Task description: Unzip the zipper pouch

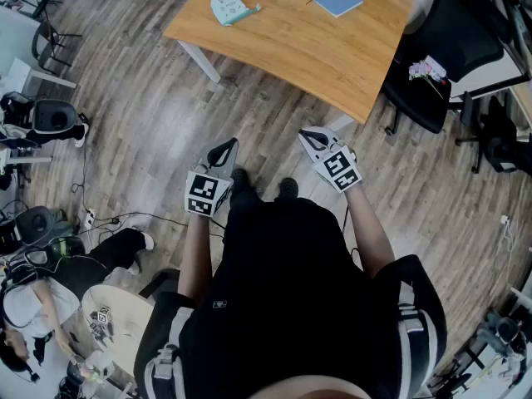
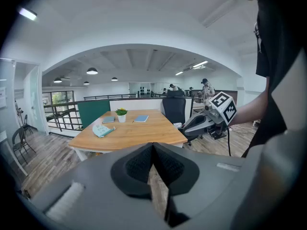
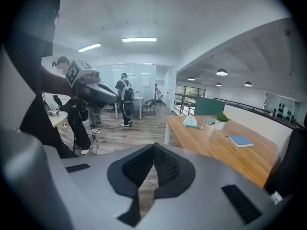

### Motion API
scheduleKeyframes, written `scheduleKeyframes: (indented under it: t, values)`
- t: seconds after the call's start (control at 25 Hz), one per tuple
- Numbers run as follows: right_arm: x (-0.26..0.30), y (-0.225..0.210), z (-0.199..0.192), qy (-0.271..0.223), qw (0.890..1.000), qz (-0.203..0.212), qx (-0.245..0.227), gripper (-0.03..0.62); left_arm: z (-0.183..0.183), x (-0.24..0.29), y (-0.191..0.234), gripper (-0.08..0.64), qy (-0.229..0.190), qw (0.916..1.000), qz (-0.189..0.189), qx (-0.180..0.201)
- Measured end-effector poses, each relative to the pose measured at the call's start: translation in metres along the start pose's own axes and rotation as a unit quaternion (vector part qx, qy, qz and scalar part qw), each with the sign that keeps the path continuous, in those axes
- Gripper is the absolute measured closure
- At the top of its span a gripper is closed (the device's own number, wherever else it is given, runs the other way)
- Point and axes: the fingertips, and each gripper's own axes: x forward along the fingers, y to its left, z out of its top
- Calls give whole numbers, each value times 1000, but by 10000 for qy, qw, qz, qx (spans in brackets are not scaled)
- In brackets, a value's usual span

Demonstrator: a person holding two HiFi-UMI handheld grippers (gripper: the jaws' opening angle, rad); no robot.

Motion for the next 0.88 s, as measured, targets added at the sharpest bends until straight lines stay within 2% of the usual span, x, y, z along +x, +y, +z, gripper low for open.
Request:
scheduleKeyframes:
  t: [0.48, 0.88]
  values:
    - [-6, -1, 13, -301, 9995, 59, 61, 589, 5, -2, -8, 560, 51, 9999, 126, 77]
    - [-3, -6, 11, -386, 9992, -90, 81, 589, 5, 1, -9, 558, 78, 9997, 182, 109]
